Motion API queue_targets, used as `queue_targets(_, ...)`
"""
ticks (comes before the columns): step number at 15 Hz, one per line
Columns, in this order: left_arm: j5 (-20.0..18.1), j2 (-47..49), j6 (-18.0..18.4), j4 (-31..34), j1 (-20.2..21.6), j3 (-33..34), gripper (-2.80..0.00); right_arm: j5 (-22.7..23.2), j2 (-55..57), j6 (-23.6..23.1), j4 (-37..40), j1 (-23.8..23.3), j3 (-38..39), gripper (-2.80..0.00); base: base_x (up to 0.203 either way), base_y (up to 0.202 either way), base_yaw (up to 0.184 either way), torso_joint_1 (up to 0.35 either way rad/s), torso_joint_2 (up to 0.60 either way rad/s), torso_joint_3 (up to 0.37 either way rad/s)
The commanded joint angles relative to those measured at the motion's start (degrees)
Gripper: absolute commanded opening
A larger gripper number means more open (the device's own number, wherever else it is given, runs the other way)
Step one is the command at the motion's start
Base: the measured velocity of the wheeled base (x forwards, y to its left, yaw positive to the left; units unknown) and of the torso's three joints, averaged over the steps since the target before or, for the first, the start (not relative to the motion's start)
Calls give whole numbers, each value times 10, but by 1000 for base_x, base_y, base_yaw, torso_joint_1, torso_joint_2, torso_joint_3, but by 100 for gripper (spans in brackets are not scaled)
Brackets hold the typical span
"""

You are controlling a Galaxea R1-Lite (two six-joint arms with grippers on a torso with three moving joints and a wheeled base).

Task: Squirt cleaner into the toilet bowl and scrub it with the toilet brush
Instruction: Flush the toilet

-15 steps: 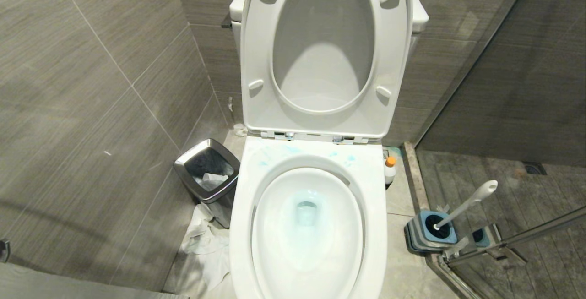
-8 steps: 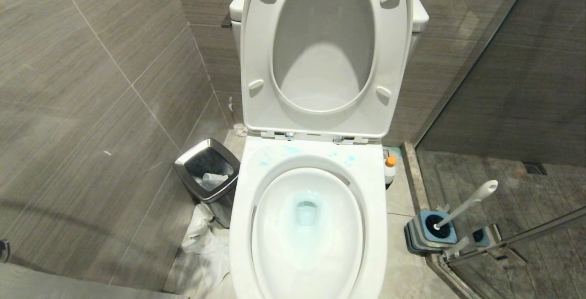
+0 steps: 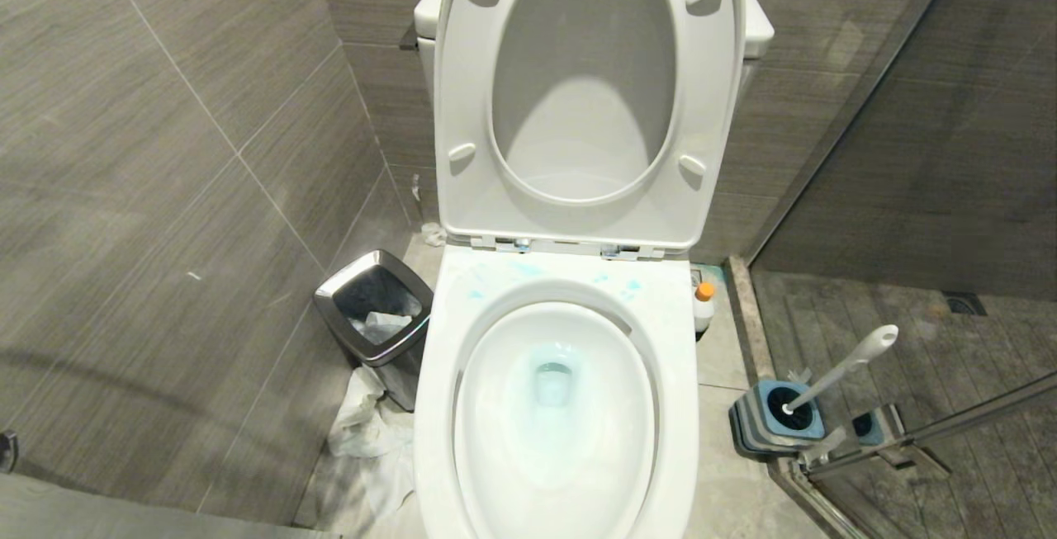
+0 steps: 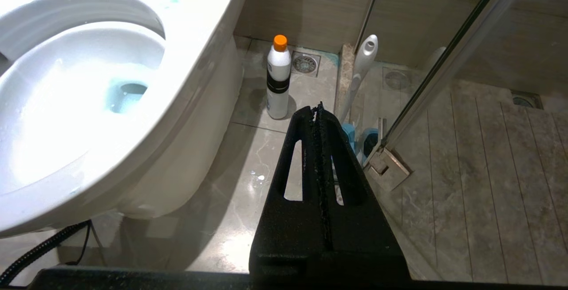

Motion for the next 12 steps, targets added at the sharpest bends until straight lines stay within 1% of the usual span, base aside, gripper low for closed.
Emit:
queue_targets(1,0,16,1,1,-1,-1,-280,0,0,0,-1,0,14,-280,0,0,0,0,0,0)
queue_targets(4,-2,48,-1,-1,-19,-4,-280,0,1,0,-1,0,14,-280,0,0,0,0,0,0)
queue_targets(7,-4,70,-6,-35,-32,-5,-280,0,1,0,-1,0,14,-280,0,0,0,0,0,0)
queue_targets(10,-4,79,-7,-44,-34,-2,-280,0,1,0,-1,0,14,-280,0,0,0,0,0,0)
queue_targets(12,-4,95,-14,-45,-33,-3,-280,0,1,0,-1,0,14,-280,0,0,0,0,0,0)
